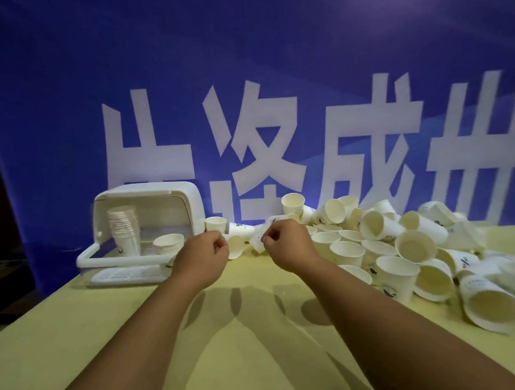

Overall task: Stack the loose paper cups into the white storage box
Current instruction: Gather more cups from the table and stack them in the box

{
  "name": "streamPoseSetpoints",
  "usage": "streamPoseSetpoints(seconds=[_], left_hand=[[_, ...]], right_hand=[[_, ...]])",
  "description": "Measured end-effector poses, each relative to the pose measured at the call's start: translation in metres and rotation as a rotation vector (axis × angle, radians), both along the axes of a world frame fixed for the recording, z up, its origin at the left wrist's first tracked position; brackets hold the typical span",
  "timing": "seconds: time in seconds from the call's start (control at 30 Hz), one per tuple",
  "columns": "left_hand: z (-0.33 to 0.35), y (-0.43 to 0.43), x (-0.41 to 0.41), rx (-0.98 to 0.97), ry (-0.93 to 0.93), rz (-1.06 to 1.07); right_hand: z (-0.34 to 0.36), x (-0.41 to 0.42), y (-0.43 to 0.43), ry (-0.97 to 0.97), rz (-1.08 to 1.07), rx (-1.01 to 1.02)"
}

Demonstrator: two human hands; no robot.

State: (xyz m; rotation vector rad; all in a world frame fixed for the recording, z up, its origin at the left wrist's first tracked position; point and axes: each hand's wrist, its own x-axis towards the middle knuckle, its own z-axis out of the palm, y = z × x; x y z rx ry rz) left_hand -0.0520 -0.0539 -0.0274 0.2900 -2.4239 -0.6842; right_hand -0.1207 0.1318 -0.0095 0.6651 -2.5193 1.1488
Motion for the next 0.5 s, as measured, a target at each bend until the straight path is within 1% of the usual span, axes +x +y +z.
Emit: streamPoseSetpoints(seconds=[0.27, 0.37, 0.43, 0.5], left_hand=[[0.020, 0.119, 0.025, 0.010, -0.057, -0.250], [0.023, 0.160, 0.029, 0.012, -0.190, -0.412], [0.022, 0.182, 0.029, -0.081, -0.309, -0.476], [0.020, 0.197, 0.027, -0.180, -0.408, -0.463]], right_hand=[[0.011, 0.039, 0.106, 0.081, -0.141, 0.058], [0.013, 0.046, 0.147, 0.076, -0.231, 0.086], [0.013, 0.049, 0.171, 0.064, -0.286, 0.152], [0.010, 0.050, 0.193, 0.023, -0.319, 0.254]])
